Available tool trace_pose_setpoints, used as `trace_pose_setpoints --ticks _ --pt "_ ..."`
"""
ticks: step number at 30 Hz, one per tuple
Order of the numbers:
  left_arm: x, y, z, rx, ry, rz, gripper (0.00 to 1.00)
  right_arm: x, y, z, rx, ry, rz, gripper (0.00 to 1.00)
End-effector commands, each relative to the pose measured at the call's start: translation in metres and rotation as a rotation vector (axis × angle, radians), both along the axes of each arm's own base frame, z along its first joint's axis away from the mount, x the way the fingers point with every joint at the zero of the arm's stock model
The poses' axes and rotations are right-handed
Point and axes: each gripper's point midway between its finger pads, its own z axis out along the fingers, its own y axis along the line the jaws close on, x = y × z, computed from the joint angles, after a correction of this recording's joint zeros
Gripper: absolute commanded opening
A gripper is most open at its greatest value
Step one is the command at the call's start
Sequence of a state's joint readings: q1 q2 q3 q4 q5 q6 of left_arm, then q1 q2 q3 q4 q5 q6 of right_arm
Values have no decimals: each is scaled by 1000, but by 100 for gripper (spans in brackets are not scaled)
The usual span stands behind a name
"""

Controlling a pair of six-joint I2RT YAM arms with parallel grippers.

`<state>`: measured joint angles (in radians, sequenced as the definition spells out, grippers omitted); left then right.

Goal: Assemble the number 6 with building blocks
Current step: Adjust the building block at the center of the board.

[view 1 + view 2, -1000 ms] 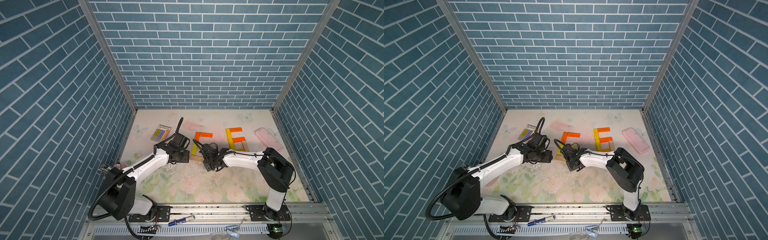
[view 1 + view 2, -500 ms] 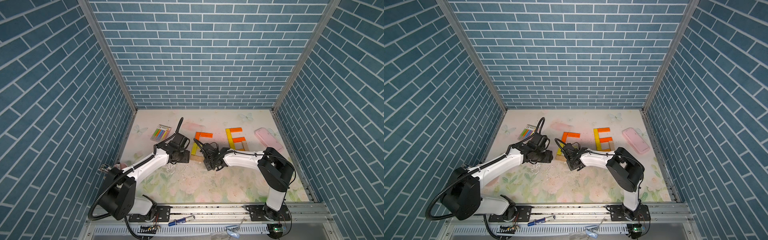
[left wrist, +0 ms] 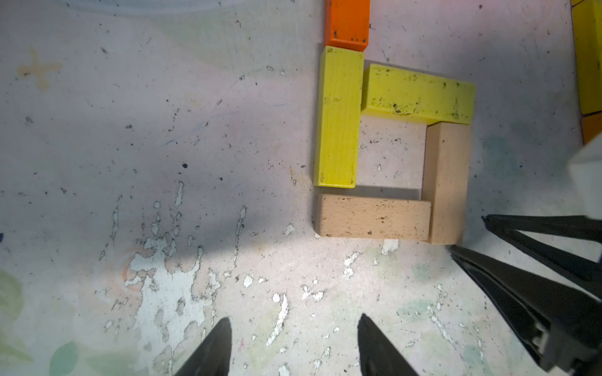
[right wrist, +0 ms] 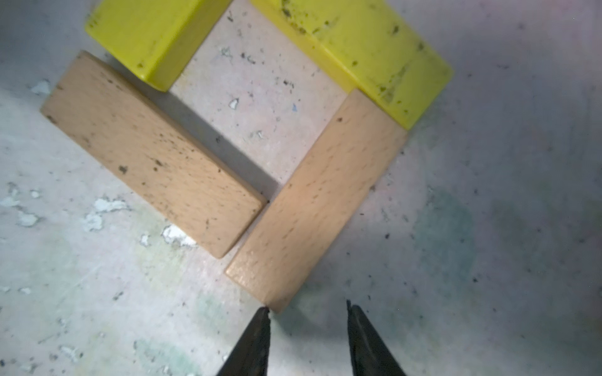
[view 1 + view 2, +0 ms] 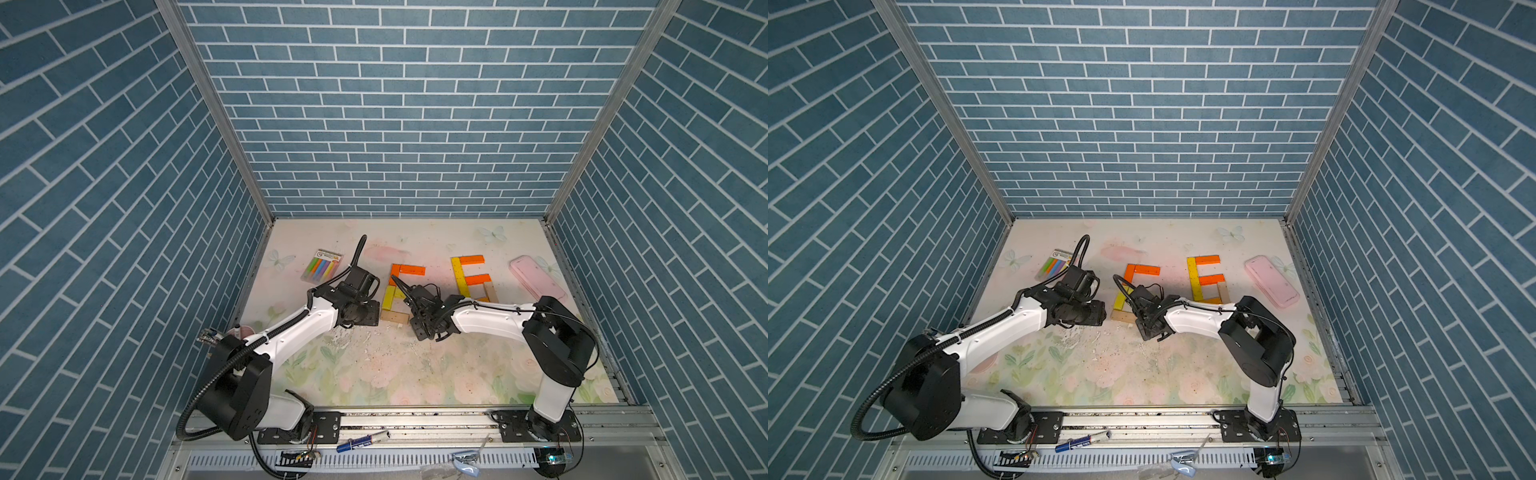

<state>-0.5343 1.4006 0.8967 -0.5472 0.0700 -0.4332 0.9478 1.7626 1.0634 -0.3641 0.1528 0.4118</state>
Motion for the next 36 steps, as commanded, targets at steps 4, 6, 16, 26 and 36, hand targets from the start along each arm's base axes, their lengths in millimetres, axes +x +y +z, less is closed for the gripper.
trace_pose_setpoints --ticks 4,6,16,26,36 --pt "2 5 -4 19 2 20 64 36 -29 40 136 -58 -161 42" --pt "3 4 -4 18 0 21 64 45 -38 37 122 -53 -198 42" --pt "5 6 -4 35 5 26 67 73 -39 14 57 -11 -270 42" --pt "5 9 -4 47 6 28 70 87 -41 -4 20 9 -306 42" --pt "7 11 -3 50 2 29 73 90 -31 -16 35 34 -297 50"
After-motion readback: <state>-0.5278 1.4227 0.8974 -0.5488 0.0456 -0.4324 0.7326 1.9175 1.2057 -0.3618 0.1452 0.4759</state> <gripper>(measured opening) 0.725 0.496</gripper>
